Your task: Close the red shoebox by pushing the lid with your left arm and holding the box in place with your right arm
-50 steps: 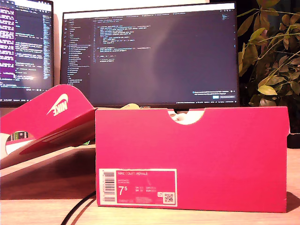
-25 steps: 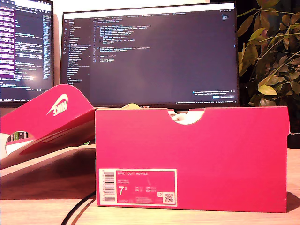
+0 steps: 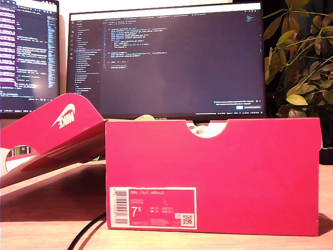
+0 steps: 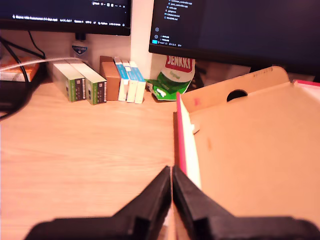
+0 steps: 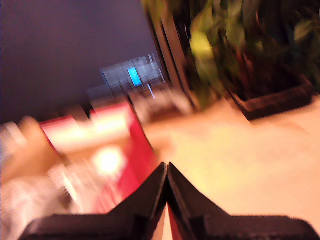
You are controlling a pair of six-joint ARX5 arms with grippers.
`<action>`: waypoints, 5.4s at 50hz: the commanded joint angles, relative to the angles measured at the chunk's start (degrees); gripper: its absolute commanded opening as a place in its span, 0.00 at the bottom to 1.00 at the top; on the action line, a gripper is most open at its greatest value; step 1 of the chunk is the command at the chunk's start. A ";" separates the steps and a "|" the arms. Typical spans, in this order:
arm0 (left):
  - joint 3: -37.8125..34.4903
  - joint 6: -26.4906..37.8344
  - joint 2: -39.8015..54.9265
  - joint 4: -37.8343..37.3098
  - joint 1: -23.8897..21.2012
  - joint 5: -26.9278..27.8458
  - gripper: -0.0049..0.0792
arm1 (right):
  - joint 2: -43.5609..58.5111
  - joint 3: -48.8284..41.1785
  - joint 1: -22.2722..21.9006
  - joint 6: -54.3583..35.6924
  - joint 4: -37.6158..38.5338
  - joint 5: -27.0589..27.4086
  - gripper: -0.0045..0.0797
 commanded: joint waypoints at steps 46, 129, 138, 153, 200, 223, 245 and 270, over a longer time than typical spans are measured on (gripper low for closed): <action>38.95 2.75 59.06 -6.78 10.14 18.84 0.04 | 51.65 37.51 0.24 -12.02 -12.68 -5.27 0.04; 57.22 12.00 100.78 -25.05 12.11 33.59 0.04 | 87.89 44.96 8.13 -16.44 -7.43 -12.22 0.04; 57.22 12.37 103.06 -25.79 9.73 34.34 0.04 | 87.89 44.96 8.17 -16.41 -7.41 -12.24 0.04; 57.22 12.79 103.10 -25.20 8.83 41.27 0.04 | 87.89 44.96 10.23 -16.41 -7.32 -12.26 0.04; 72.43 17.33 89.74 -43.91 9.35 53.40 0.04 | 87.89 44.96 14.49 -17.99 -7.63 -12.33 0.04; 72.65 15.72 87.97 -42.91 1.36 54.42 0.04 | 87.89 44.96 16.57 -17.90 -7.30 -14.19 0.04; 72.78 9.57 87.95 -35.52 -8.81 56.43 0.04 | 87.89 44.96 20.41 -16.13 -4.81 -17.05 0.04; 72.78 4.76 87.95 -27.23 -16.24 51.78 0.04 | 87.19 50.31 10.34 -21.57 -18.97 4.07 0.04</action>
